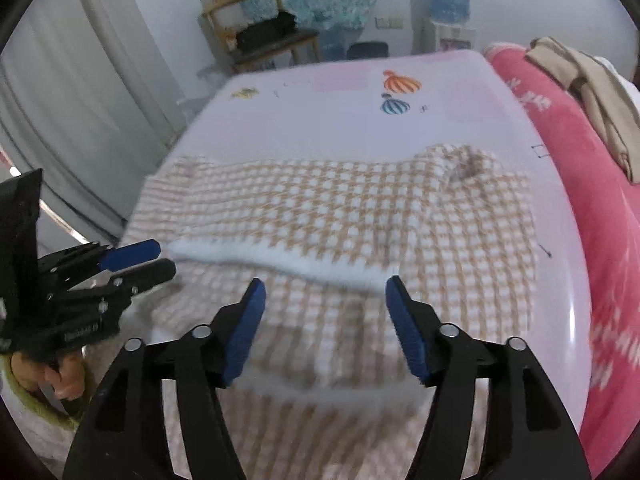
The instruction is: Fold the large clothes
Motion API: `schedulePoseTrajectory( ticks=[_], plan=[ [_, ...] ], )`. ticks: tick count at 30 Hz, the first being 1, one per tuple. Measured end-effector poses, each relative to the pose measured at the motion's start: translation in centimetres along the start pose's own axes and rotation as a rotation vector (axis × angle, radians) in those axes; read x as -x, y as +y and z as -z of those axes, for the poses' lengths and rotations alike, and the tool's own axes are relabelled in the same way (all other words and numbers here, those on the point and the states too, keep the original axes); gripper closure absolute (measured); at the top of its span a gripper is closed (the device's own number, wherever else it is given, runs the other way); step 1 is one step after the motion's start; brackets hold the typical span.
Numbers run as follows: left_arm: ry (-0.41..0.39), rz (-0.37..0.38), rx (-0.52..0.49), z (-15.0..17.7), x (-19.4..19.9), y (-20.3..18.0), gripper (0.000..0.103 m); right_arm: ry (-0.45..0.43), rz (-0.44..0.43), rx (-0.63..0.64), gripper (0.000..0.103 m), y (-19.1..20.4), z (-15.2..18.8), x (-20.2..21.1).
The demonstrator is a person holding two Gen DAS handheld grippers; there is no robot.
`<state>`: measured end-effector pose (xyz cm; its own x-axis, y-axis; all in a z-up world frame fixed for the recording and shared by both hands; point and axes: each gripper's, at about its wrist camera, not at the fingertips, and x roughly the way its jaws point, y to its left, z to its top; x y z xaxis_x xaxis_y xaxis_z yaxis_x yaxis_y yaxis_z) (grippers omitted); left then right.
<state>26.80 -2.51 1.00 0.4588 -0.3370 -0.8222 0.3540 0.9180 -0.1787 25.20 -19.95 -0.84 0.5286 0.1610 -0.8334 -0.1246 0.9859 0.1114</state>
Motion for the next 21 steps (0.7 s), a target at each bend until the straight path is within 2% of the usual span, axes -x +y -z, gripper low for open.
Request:
schedulePoseTrajectory(
  ticks=[4,7,14,21],
  plan=[
    [-0.033,0.001,0.049,2.3,3.2,0.7,0.052,-0.037,-0.044,0.006,0.029,1.5,2.5,2.8],
    [-0.065,-0.012,0.087,5.2,6.0,1.7,0.044,-0.048,-0.071,0.019,0.021,2.5,4.7,4.1],
    [-0.128,-0.120,0.158,10.8,9.9,3.4,0.042,-0.017,-0.053,0.059,0.020,4.2,9.3,3.9],
    [-0.143,-0.212,0.186,13.9,10.2,5.5,0.043,0.084,-0.039,0.035,0.020,4.0,12.6,1.6]
  ],
)
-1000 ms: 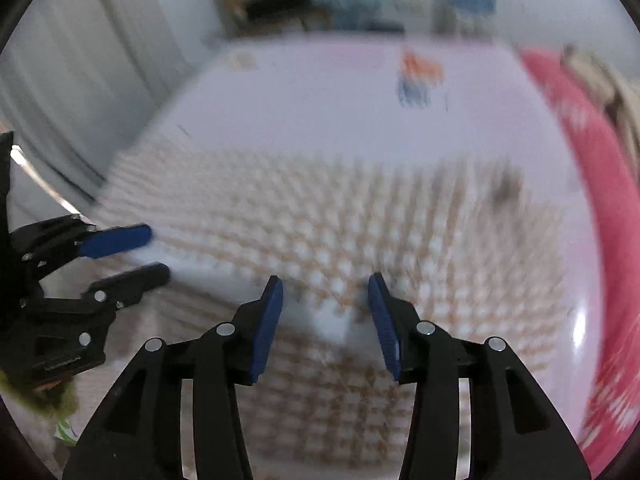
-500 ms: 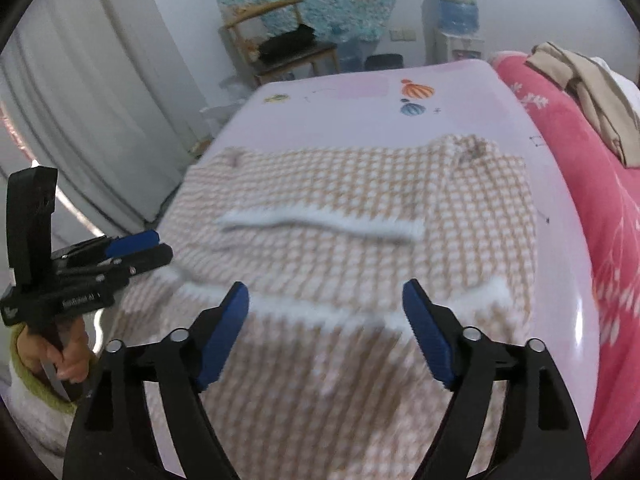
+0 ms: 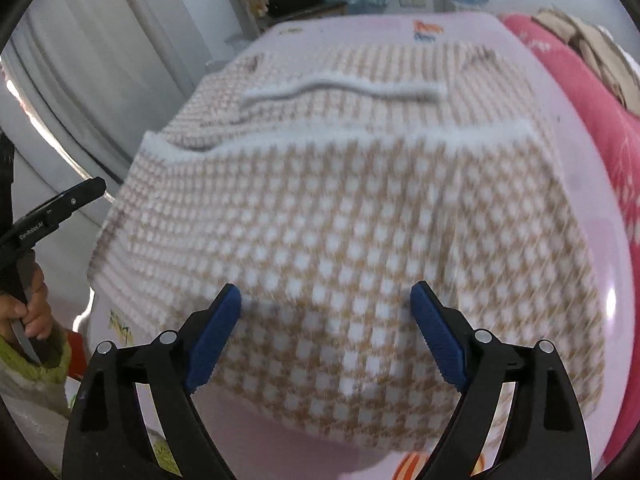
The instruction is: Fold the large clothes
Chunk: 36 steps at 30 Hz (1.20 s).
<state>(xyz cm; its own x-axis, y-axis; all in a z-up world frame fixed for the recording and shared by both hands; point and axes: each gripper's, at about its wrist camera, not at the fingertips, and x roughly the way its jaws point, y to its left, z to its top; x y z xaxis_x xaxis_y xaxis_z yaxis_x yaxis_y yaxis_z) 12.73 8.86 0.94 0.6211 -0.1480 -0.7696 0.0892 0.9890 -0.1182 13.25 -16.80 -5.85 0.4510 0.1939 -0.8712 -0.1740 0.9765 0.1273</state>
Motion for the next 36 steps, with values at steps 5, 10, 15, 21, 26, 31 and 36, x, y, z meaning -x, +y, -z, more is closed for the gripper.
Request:
schedulePoseTrajectory(
  ticks=[5,10,15,21,26,31,36],
  plan=[
    [0.003,0.044,0.034,-0.6,-1.9,1.3,0.058,0.003,-0.012,-0.041,0.020,-0.2,-0.4,-0.1],
    [0.011,0.085,0.050,-2.3,-4.7,2.3,0.060,0.011,0.007,-0.025,0.020,0.1,-0.7,-0.6],
    [0.058,0.113,0.086,-3.1,-6.9,3.0,0.060,0.016,0.010,-0.025,0.020,0.2,-1.0,-1.0],
    [0.010,0.172,0.034,-2.6,-4.2,1.8,0.072,0.021,0.007,-0.028,0.020,0.3,-1.1,-1.4],
    [-0.001,0.225,-0.056,-1.9,-2.9,0.1,0.072,0.023,0.003,-0.022,0.020,0.0,-1.0,-1.4],
    [0.053,0.191,-0.024,-1.9,-4.9,0.3,0.072,0.020,0.009,-0.017,0.020,0.1,-1.1,-1.5],
    [0.118,0.092,-0.009,-2.1,-6.4,0.8,0.072,0.015,0.007,-0.020,0.020,0.2,-0.9,-1.7]
  ],
)
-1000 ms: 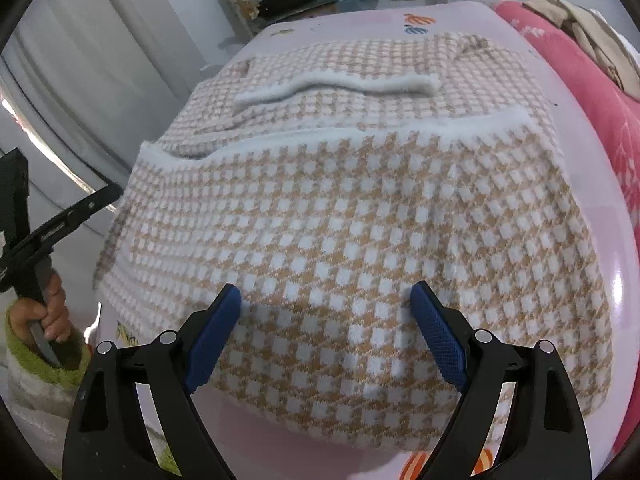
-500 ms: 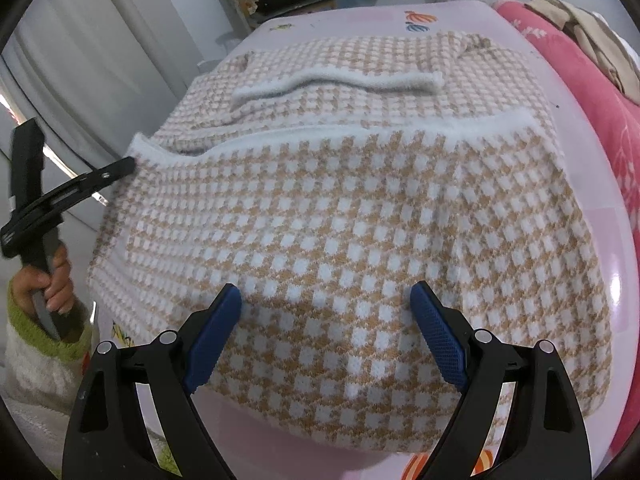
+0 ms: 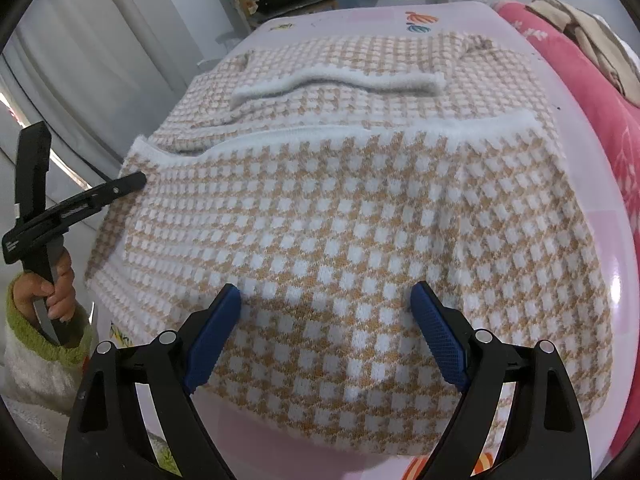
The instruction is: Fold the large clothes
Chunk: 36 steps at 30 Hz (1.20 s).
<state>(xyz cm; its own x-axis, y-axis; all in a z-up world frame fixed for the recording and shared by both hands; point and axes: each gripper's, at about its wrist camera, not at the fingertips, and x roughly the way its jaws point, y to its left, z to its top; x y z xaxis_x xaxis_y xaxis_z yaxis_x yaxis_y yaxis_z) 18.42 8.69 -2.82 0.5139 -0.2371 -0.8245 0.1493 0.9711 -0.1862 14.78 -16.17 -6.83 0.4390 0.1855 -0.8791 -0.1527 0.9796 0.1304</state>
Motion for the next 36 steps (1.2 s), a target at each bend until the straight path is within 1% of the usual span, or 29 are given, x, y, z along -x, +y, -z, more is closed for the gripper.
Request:
schedulePoseTrajectory(
  ticks=[3,9,12,14,17,19,21,23,24,25,27,31,33,36],
  plan=[
    [0.018,-0.006,0.016,0.0,-0.3,0.4,0.072,-0.001,0.000,0.002,0.020,-0.1,0.1,0.1],
    [0.040,-0.066,0.007,0.1,-0.9,-0.4,0.072,-0.018,0.004,-0.001,0.020,-0.4,0.4,0.6],
    [0.034,-0.127,-0.037,0.3,-1.0,-1.3,0.072,-0.067,0.037,-0.007,0.020,-1.3,0.4,2.3],
    [0.031,-0.177,-0.074,0.4,-1.1,-2.1,0.072,-0.115,0.052,-0.035,0.020,-2.8,0.3,3.9],
    [0.027,-0.231,-0.108,0.6,-1.3,-2.8,0.072,-0.178,0.087,-0.080,0.025,-5.5,-0.4,5.8],
    [0.027,-0.251,-0.118,0.6,-1.5,-3.1,0.072,-0.190,0.115,-0.099,0.030,-6.9,-1.0,6.3],
    [0.026,-0.269,-0.129,0.7,-1.5,-3.3,0.072,-0.200,0.123,-0.119,0.037,-8.3,-2.0,6.3],
    [0.027,-0.276,-0.131,0.7,-1.5,-3.4,0.072,-0.202,0.117,-0.137,0.042,-9.4,-3.0,6.1],
    [0.027,-0.277,-0.130,0.7,-1.5,-3.4,0.072,-0.204,0.110,-0.142,0.043,-9.9,-3.3,6.0],
    [0.028,-0.278,-0.127,0.7,-1.6,-3.3,0.072,-0.208,0.094,-0.147,0.044,-10.4,-3.9,5.8],
    [0.031,-0.283,-0.123,0.7,-1.6,-3.3,0.072,-0.208,0.062,-0.160,0.048,-11.2,-5.1,4.9],
    [0.033,-0.295,-0.124,0.6,-1.7,-3.7,0.072,-0.174,0.012,-0.197,0.052,-12.6,-6.5,3.0],
    [0.034,-0.299,-0.126,0.6,-1.7,-3.7,0.072,-0.151,0.001,-0.216,0.055,-13.1,-6.4,2.3],
    [0.034,-0.299,-0.126,0.7,-1.6,-3.8,0.072,-0.124,-0.014,-0.232,0.056,-13.3,-6.1,1.5]
  ],
)
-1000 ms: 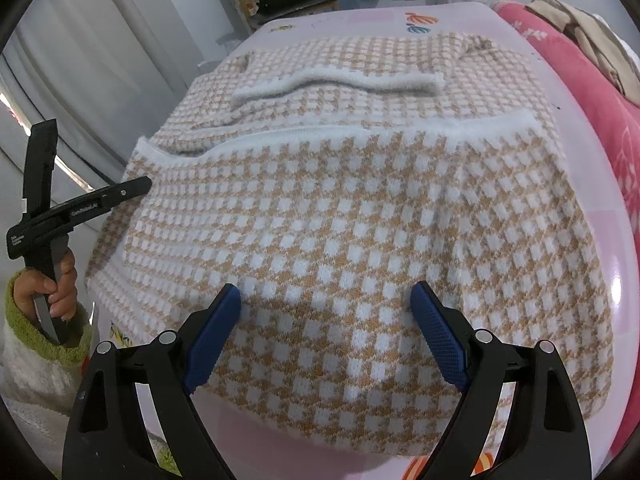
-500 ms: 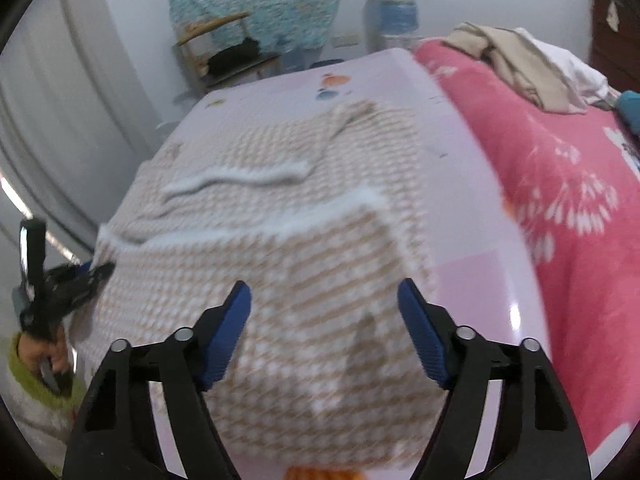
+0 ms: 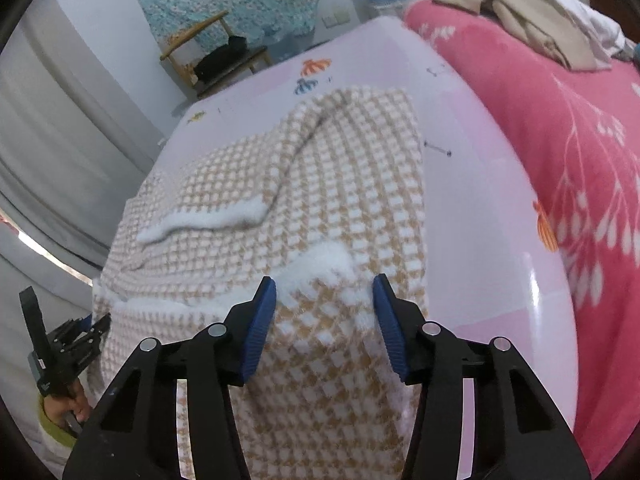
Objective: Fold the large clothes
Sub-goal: 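Grasp the white-trimmed edge with the right tool beside the left tool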
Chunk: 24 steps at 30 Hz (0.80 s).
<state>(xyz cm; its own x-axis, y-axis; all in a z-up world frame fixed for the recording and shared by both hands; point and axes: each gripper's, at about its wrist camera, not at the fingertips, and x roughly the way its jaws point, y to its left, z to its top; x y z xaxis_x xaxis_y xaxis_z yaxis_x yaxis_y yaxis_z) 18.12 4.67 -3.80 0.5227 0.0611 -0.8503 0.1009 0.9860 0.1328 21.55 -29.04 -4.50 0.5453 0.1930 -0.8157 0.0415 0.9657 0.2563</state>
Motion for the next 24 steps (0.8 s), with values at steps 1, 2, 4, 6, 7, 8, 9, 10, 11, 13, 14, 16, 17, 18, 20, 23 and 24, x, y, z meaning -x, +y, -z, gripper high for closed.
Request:
schedulePoseTrajectory(
  ticks=[1,2,4,6,7,8,9,10,11,13,14,16,17,18,20,23,24],
  plan=[
    [0.000,0.000,0.000,0.0,0.0,0.0,0.072,0.004,0.002,0.005,0.056,0.1,0.3,0.0],
    [0.000,0.000,0.000,0.0,0.0,0.0,0.072,0.006,0.004,0.009,0.056,0.2,0.5,0.1],
    [0.001,0.000,0.000,0.0,0.0,0.0,0.072,0.014,0.007,0.019,0.056,0.4,1.0,0.5],
    [0.000,0.000,0.000,0.0,0.0,0.0,0.072,0.021,0.015,0.032,0.056,0.5,1.3,0.6],
    [0.001,0.000,-0.001,0.0,0.0,0.0,0.072,0.025,0.027,0.043,0.056,0.7,1.5,0.6],
    [0.001,-0.001,-0.001,0.0,0.0,0.0,0.072,0.027,0.038,0.055,0.056,0.8,1.6,0.6],
    [0.001,0.000,0.000,0.0,0.1,0.0,0.072,0.026,0.051,0.068,0.057,0.9,1.7,0.5],
    [0.001,0.000,0.001,0.0,0.0,0.0,0.072,0.026,0.062,0.076,0.057,1.0,1.8,0.4],
    [0.001,0.000,0.000,0.0,0.0,0.0,0.072,0.027,0.072,0.084,0.057,1.1,1.8,0.4],
    [0.001,-0.001,-0.001,-0.1,0.0,0.0,0.072,0.026,0.090,0.097,0.058,1.3,1.8,0.2],
    [0.001,-0.002,-0.001,-0.1,0.0,0.0,0.072,0.026,0.098,0.104,0.058,1.4,1.8,0.1],
    [0.001,-0.002,-0.001,0.0,0.1,0.0,0.072,0.024,0.119,0.124,0.059,1.6,1.8,-0.1],
    [0.001,-0.001,-0.001,0.0,0.1,0.0,0.072,0.023,0.128,0.130,0.060,1.7,1.9,-0.1],
    [0.001,-0.001,-0.001,0.0,0.0,0.0,0.072,0.021,0.140,0.140,0.062,1.8,2.0,-0.2],
    [0.000,0.002,0.001,0.0,0.1,0.0,0.072,0.016,0.167,0.159,0.068,2.2,2.1,-0.1],
    [-0.004,0.011,0.010,0.1,0.0,0.3,0.072,0.012,0.210,0.182,0.077,2.7,2.5,0.0],
    [-0.007,0.016,0.014,0.1,0.0,0.4,0.072,0.010,0.222,0.188,0.084,2.8,2.6,0.0]
  ],
)
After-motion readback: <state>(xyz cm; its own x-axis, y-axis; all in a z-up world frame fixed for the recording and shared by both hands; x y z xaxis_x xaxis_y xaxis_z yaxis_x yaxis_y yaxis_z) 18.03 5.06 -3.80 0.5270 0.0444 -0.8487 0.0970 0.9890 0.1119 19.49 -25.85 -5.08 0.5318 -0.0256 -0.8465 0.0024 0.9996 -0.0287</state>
